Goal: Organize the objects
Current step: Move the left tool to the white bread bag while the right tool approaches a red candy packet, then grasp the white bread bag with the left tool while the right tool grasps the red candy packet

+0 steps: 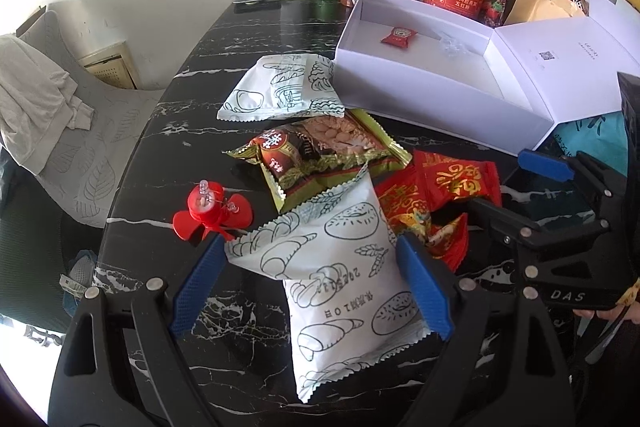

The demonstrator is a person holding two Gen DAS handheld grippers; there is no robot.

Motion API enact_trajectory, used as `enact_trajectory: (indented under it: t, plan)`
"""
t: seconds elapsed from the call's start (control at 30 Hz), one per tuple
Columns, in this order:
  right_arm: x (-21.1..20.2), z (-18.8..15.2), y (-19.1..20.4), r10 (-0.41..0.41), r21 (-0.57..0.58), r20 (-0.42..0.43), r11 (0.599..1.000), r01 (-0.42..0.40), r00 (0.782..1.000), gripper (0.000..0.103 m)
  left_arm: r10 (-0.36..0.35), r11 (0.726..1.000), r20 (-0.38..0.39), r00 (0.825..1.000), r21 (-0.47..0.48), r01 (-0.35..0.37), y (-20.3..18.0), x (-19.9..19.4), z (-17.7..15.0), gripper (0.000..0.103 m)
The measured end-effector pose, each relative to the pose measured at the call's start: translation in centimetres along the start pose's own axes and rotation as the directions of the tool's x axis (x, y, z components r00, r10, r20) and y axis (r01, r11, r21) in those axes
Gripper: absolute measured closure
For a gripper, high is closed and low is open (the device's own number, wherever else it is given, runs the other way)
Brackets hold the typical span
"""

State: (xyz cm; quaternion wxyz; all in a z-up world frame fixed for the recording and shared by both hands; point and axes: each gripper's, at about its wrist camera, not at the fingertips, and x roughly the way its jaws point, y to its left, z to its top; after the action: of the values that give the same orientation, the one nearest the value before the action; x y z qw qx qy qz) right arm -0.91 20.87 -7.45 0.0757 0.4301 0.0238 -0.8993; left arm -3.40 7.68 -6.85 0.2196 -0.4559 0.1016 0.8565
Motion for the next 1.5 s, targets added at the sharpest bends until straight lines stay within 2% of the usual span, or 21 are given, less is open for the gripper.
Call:
enact_trajectory:
  t: [0.1, 0.2, 0.33, 0.4, 0.5, 0.77, 1.3, 1.5]
  plan:
    - [0.5, 0.6, 0.1, 0.048, -0.041, 0.008, 0.998, -0.047, 0.999, 0.012, -0.009, 1.000, -0.011, 1.000, -0.020, 0.009, 0.2, 0.1, 0.1, 0.017]
    - [1.5, 1.0, 0.3, 0.098, -0.090, -0.021, 0.991, -0.100, 0.995, 0.012, -0.017, 0.999, -0.019, 1.000, -0.044, 0.016, 0.5, 0.2, 0.0, 0.017]
    - [2.2, 1.2, 0.9, 0.108, -0.131, -0.041, 0.985, -0.113, 0.993, 0.016, -0.020, 0.998, -0.024, 1.000, -0.054, 0.018, 0.4, 0.2, -0.1, 0.017]
    - [2.0, 1.0, 1.3, 0.096, -0.154, -0.046, 0.983, -0.102, 0.994, 0.032, -0.021, 0.998, -0.024, 0.999, -0.059, 0.020, 0.4, 0.3, -0.2, 0.017]
    - [1.6, 0.5, 1.7, 0.084, -0.182, -0.054, 0.979, -0.093, 0.995, 0.050, -0.020, 0.998, -0.022, 1.000, -0.058, 0.019, 0.3, 0.3, -0.3, 0.017]
    - [0.3, -1.0, 1.0, 0.066, -0.133, -0.053, 0.989, -0.072, 0.996, 0.050, -0.057, 0.996, -0.022, 0.998, -0.072, 0.056, 0.2, 0.2, -0.9, 0.019]
    - [-4.3, -6.3, 3.4, 0.092, -0.128, -0.092, 0.986, -0.104, 0.991, 0.049, -0.087, 0.996, -0.088, 0.992, 0.018, 0.089, -0.9, -2.4, -4.6, 0.019]
    - [-5.1, -6.5, 4.1, 0.116, -0.169, -0.062, 0.978, -0.125, 0.991, 0.032, -0.118, 0.993, -0.141, 0.983, 0.005, 0.120, -1.3, -1.5, -5.2, 0.017]
